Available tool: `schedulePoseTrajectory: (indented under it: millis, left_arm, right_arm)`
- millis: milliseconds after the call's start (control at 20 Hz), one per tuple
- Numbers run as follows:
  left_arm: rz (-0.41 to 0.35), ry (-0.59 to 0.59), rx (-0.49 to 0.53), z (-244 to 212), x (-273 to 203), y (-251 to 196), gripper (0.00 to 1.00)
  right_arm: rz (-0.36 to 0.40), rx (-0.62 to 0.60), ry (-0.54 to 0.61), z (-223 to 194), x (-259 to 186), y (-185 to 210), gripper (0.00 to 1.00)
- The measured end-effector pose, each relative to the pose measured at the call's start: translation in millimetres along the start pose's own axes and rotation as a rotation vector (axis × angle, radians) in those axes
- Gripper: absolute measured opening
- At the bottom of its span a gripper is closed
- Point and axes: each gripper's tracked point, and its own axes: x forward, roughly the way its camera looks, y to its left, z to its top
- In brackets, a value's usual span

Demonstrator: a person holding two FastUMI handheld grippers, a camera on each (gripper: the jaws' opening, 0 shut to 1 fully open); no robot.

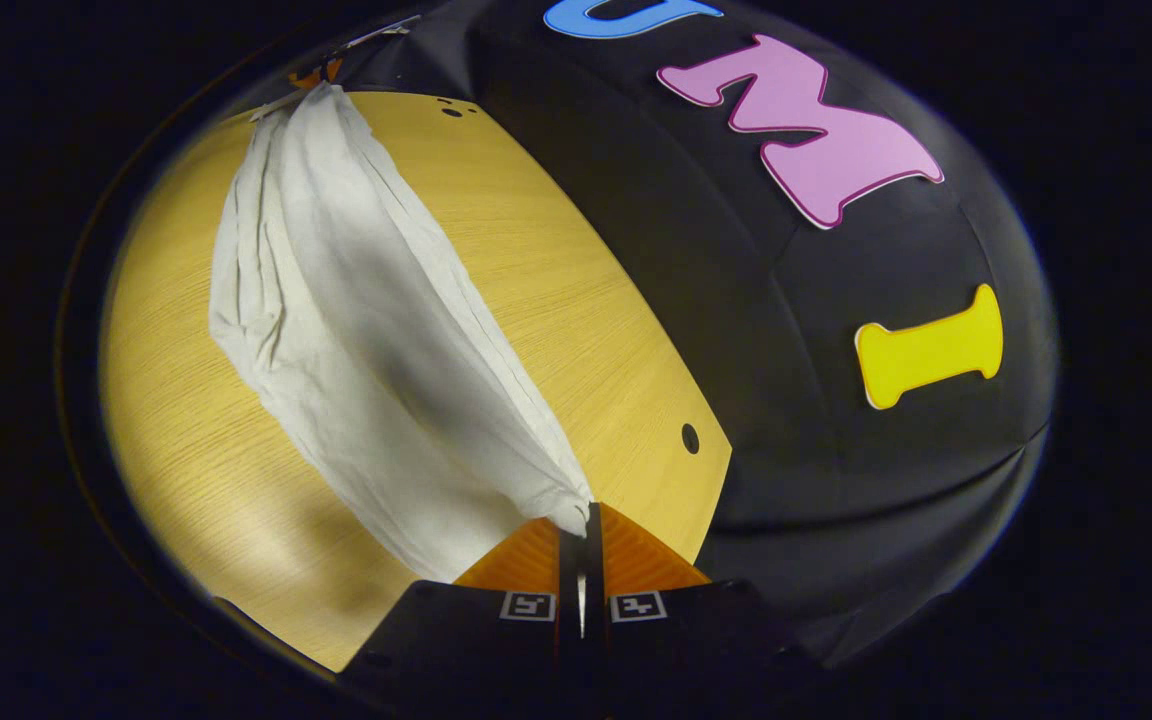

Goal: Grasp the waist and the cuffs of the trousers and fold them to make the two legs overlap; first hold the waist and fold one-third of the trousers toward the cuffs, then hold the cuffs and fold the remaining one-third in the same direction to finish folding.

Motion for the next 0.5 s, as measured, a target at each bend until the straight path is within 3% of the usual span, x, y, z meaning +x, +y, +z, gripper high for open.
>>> schedulePoseTrajectory:
  millis: [500]
  left_arm:
    - [-0.044, 0.119, -0.034, -1.4, 60.3, -10.1, 0.05]
  right_arm:
    - [0.102, 0.130, 0.108, -17.0, 77.9, 16.3, 0.05]
